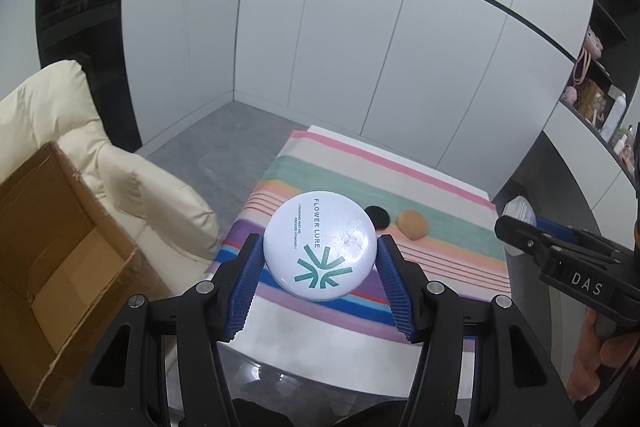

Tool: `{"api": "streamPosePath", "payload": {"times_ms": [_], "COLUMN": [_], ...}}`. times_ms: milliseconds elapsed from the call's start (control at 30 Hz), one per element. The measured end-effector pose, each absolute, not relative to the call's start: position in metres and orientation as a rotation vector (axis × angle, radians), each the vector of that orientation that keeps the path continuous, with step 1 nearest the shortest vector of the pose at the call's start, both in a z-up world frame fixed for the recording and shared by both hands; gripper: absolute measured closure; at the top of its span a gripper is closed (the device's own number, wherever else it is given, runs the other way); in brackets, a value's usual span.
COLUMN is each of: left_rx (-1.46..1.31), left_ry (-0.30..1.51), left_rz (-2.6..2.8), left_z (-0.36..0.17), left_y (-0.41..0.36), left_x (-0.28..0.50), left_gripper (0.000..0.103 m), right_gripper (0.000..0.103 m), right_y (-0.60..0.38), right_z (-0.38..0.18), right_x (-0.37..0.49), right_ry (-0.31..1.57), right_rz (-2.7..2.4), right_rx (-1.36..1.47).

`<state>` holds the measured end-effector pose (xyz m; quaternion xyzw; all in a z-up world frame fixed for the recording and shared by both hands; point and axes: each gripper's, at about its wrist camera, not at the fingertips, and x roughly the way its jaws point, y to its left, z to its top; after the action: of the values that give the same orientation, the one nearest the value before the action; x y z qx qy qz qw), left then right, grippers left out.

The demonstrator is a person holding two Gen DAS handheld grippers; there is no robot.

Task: Organize objects
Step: 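Lift the jar with left tool while right tool carries case toward the box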

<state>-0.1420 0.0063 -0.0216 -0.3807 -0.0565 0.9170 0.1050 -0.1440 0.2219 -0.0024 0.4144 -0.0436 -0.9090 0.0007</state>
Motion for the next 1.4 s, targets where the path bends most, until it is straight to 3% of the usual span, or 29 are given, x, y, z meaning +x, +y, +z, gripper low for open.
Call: {"api": "streamPosePath", "payload": {"times_ms": [1400], "left_rx": [-1.155], "left_ry": [-0.315], "left_rz": [2.944], "left_z": [-0.012], "left_y": [-0.137], "left_x": [-0.109], "left_gripper": [0.044], "right_gripper": [0.045], "right_y": [0.045], "right_z": [0.004], "right_x": [-0.175], "right_ry": [0.103], "right_rz": [-2.639], "right_rx": [1.142]}}
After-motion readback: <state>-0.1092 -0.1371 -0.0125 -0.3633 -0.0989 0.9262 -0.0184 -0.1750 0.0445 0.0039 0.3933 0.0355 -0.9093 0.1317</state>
